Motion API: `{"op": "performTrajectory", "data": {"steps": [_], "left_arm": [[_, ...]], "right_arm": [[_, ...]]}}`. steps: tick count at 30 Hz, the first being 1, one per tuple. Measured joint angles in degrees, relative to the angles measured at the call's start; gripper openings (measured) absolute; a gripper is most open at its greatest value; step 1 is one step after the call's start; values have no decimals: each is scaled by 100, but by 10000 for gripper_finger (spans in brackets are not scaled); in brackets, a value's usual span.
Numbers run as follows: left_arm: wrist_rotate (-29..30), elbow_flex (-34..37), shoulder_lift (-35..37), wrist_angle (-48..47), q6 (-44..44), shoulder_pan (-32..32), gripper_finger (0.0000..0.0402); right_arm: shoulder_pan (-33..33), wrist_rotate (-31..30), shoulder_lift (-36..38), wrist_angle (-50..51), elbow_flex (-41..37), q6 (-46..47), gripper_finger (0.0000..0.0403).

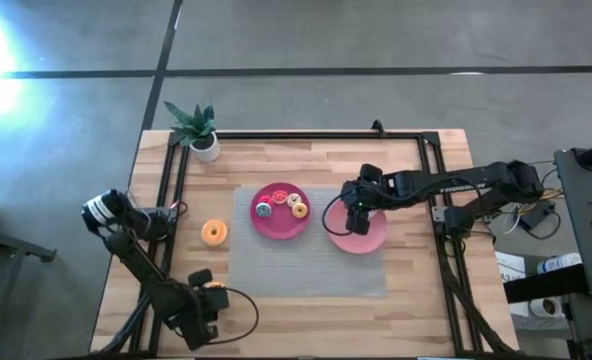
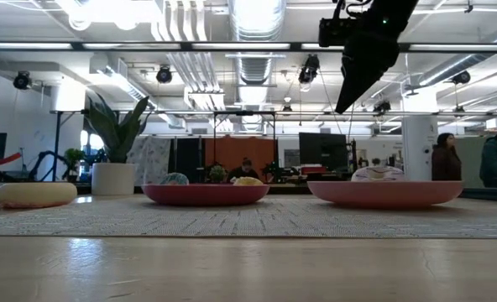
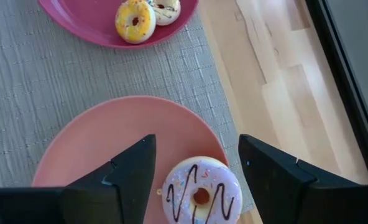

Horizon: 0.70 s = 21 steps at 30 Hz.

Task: Pick & Place donuts
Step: Put the large dark brown donut on the light pink plate

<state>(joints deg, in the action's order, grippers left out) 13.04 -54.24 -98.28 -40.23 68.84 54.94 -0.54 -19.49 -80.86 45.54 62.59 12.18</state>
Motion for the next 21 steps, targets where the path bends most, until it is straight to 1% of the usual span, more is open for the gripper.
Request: {"op": "performTrajectory", "data": {"steps": [6,10,12,14,16,19,21], "left_arm": [[10,79,-9,-1,-88,-77,16],[-206,72,13,-24,-125,-177,4],[-284,18,149,-71,-129,-197,2],[-290,-19,375,-105,-142,-204,2],[-260,-17,749,-402,-196,-268,1],[-252,-114,1548,-173,-443,-504,1],[-251,-61,2113,-150,-580,-797,1]], "right_arm": [[-65,0,0,-7,0,31,221],[-165,-1,74,-241,0,-26,221],[-248,4,169,-401,49,-38,221],[-321,11,255,-560,180,-79,221],[-442,26,319,-695,352,-316,221],[-704,32,298,-978,641,-943,221],[-903,70,231,-1270,810,-1480,221]]}}
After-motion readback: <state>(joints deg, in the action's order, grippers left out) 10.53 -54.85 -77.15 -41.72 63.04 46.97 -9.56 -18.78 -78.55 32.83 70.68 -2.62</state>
